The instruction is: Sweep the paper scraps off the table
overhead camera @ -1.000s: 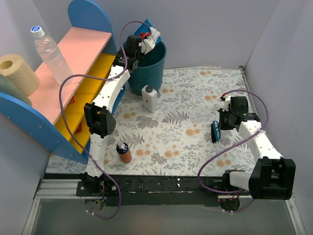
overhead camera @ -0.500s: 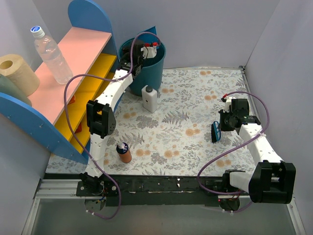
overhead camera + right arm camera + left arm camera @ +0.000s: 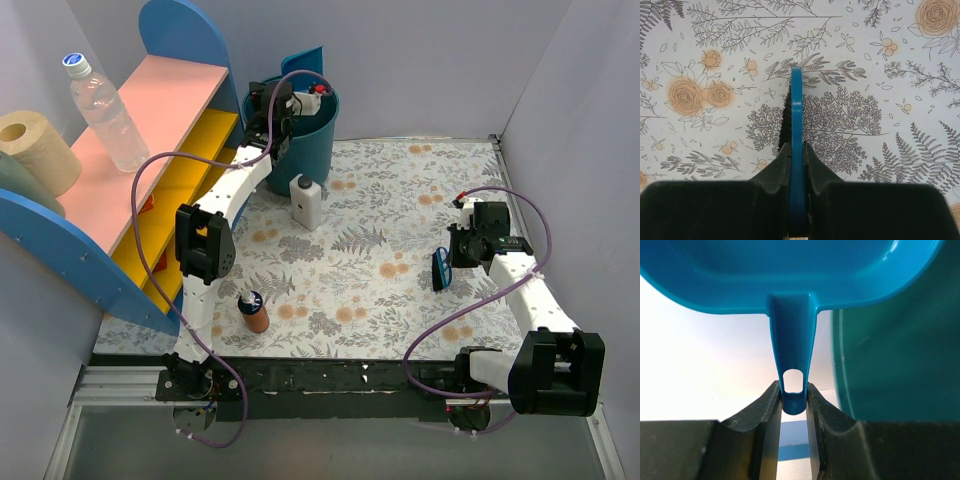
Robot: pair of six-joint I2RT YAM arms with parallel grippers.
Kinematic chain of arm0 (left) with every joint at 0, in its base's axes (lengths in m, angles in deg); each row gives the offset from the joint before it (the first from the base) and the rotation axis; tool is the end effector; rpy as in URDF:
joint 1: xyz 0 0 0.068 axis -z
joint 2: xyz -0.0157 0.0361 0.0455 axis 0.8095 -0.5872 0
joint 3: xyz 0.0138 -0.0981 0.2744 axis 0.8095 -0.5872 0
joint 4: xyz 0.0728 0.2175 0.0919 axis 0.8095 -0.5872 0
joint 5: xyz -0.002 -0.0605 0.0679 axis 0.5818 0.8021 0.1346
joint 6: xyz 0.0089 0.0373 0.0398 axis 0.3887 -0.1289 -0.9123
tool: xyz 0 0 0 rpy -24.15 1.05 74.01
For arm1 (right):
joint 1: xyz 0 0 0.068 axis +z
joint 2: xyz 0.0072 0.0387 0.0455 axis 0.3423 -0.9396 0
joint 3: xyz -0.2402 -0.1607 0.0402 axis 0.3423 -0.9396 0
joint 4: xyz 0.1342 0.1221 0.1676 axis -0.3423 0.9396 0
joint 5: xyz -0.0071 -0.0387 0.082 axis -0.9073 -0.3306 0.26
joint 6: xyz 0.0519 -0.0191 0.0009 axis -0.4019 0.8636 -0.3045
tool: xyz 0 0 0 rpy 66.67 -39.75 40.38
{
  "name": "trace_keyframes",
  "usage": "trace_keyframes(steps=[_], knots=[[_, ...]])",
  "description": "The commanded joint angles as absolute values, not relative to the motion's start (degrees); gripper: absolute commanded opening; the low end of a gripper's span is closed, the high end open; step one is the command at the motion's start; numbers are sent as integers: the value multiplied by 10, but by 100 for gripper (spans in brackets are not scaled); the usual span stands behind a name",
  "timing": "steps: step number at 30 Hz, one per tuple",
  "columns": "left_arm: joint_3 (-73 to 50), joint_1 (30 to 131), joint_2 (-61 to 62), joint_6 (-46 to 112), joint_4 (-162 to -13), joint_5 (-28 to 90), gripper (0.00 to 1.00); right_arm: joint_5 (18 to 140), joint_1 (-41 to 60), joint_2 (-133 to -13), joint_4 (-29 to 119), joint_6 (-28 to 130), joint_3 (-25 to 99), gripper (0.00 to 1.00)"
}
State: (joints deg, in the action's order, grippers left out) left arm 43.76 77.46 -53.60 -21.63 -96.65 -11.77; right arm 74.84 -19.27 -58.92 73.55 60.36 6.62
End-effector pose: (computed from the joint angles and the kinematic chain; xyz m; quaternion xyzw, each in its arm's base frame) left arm 0.4982 -0.1924 0.3710 0.2366 0.7117 0.3309 0.5727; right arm 0.2151 0.0049 0.2577 -0.0348 0.9414 0.0218 0.3347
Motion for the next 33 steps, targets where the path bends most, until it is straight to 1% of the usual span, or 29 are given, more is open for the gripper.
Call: trace_keyframes(steps=[1, 2, 5, 9, 10, 11, 12, 13, 15, 16, 18, 19, 23, 25, 26, 27, 28, 30, 31, 33], knots=[[352, 778, -457, -299, -863, -98, 0, 757, -194, -597, 745, 600, 57, 1], [340, 778, -439, -333, -854, -95, 0, 757, -193, -598, 746, 599, 58, 1], [324, 778, -416, -365, -835, -67, 0, 760, -194, -601, 748, 596, 63, 1], [367, 773, -416, -333, -859, -43, 0, 761, -194, -601, 742, 594, 59, 1], [360, 774, -416, -347, -831, -59, 0, 763, -193, -602, 742, 595, 59, 1], [324, 777, -412, -361, -795, -56, 0, 764, -193, -604, 742, 595, 62, 1], [314, 777, -401, -354, -774, -45, 0, 764, -194, -607, 744, 592, 64, 1], [313, 776, -398, -343, -803, -38, 0, 766, -194, -608, 744, 591, 65, 1], [319, 778, -401, -328, -791, -50, 0, 772, -194, -610, 746, 589, 69, 1], [327, 777, -404, -293, -777, -53, 0, 773, -194, -609, 746, 586, 70, 1], [369, 776, -404, -234, -803, -60, 0, 772, -194, -605, 746, 585, 70, 1], [381, 776, -402, -174, -843, -61, 0, 772, -194, -604, 746, 585, 70, 1], [384, 780, -359, -57, -892, -47, 0, 784, -194, -596, 745, 592, 69, 1], [400, 792, -346, -11, -959, -35, 0, 794, -194, -592, 745, 594, 70, 1], [410, 795, -329, 55, -1002, -10, 0, 795, -194, -591, 746, 595, 71, 1], [423, 799, -319, 94, -1050, 48, 0, 801, -194, -587, 748, 598, 72, 1], [413, 800, -303, 128, -1099, 70, 0, 803, -195, -586, 749, 599, 73, 1], [391, 804, -259, 204, -1150, 137, 0, 814, -195, -582, 753, 605, 80, 1], [358, 808, -243, 212, -1204, 225, 0, 818, -194, -581, 758, 606, 85, 1], [318, 829, -199, 233, -1232, 287, 0, 831, -195, -583, 762, 613, 100, 1]])
